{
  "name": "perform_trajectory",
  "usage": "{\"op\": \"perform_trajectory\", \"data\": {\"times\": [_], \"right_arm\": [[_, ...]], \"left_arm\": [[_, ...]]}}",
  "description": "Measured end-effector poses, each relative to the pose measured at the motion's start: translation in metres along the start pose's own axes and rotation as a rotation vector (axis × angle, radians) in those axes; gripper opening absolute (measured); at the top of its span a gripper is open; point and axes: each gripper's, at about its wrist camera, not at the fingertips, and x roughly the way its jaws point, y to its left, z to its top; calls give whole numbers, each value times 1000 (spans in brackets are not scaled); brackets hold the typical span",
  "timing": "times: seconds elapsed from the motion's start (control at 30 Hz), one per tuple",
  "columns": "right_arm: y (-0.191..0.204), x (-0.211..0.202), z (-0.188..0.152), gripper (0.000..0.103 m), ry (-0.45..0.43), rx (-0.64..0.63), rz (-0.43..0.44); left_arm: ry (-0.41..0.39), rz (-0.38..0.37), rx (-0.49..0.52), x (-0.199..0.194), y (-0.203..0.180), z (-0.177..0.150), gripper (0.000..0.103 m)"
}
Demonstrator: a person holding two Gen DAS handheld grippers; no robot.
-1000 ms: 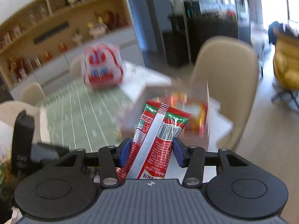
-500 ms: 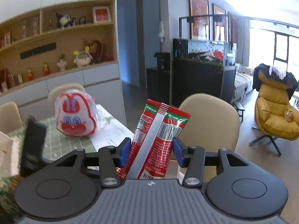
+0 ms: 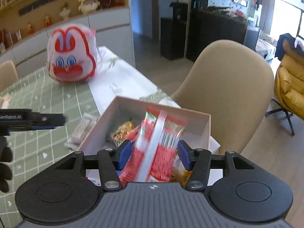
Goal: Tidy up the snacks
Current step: 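Lower the red stick packet into the pink box and open the right tool, then grasp the rice-cracker stick bar on the table with the left tool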
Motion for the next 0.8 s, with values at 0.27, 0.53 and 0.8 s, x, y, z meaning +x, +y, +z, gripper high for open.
{"op": "perform_trajectory", "data": {"times": [0.27, 0.53, 0.8], "right_arm": [[39, 0, 32, 58, 5, -37, 106], [73, 11, 54, 58, 10, -65, 157], [91, 31, 69, 58, 82, -40, 221]], "left_arm": [[77, 12, 228, 18, -19, -20, 64], [176, 6, 248, 48, -26, -23, 38], [181, 29, 244, 34, -14, -29, 32]]}}
